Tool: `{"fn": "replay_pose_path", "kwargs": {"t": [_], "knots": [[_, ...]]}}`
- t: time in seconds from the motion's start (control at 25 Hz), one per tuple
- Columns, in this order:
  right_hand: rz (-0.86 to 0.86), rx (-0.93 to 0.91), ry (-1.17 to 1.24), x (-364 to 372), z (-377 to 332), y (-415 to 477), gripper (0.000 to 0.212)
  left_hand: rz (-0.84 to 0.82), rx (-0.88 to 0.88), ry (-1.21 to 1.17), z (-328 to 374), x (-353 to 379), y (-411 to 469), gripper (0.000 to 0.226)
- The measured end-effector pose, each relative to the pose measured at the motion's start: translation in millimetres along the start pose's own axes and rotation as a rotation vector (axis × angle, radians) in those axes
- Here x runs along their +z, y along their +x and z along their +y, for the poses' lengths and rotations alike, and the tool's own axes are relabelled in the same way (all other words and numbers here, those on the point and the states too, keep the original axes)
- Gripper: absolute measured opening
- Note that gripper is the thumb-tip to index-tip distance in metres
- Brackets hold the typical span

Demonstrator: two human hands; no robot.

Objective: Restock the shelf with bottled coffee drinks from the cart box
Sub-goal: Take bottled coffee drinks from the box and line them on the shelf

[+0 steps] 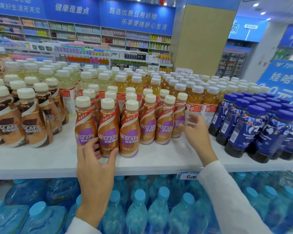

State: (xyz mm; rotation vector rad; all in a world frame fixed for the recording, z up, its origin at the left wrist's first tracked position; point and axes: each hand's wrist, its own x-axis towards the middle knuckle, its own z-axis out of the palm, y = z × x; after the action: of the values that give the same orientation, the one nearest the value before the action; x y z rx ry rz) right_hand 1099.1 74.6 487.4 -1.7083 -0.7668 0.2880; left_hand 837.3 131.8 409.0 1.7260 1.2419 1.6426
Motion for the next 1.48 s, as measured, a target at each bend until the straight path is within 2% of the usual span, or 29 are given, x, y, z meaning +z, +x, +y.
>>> {"fn": "replay_pose_path", "kwargs": {"t": [0.12,0.24,0.32,0.44,0.56,0.76,1.0,1.48], "knots": [[-0.178,0.039,0.058,6.7,9.6,19.1,0.067,-0.006,0.003,-0.003,0.7,-0.4,0.5,0.059],[-0.242,0.074,0.048,9.7,20.6,26.9,0.072,-0.009,-0.002,-0.018,2.2,-0.9,-0.4,0.059],[-0.255,0.108,0.025,7.6,19.9,25.0,0.071,-0.005,-0.002,-0.023,2.8,-1.0,-0.9,0.059],[-0.188,0.138,0.008,-6.1,10.3,2.8,0.068,-0.003,-0.008,-0.028,3.0,-0.6,-1.2,0.059],[-0.154,0.1,-0.018,-19.0,10.0,-36.7,0.057,0.001,-0.021,-0.025,4.3,0.1,-1.3,0.059],[-0.222,-0.04,0.012,1.4,12.0,-82.3,0.054,-0.004,-0.014,-0.013,3.3,-1.6,-0.5,0.059],[-0.34,-0.059,0.054,44.1,3.8,-93.7,0.051,-0.023,-0.01,-0.014,1.8,-5.6,1.3,0.059],[-0.16,-0.133,-0.027,71.2,5.0,-101.2,0.06,-0.078,-0.01,-0.048,0.3,-13.1,6.7,0.054]]}}
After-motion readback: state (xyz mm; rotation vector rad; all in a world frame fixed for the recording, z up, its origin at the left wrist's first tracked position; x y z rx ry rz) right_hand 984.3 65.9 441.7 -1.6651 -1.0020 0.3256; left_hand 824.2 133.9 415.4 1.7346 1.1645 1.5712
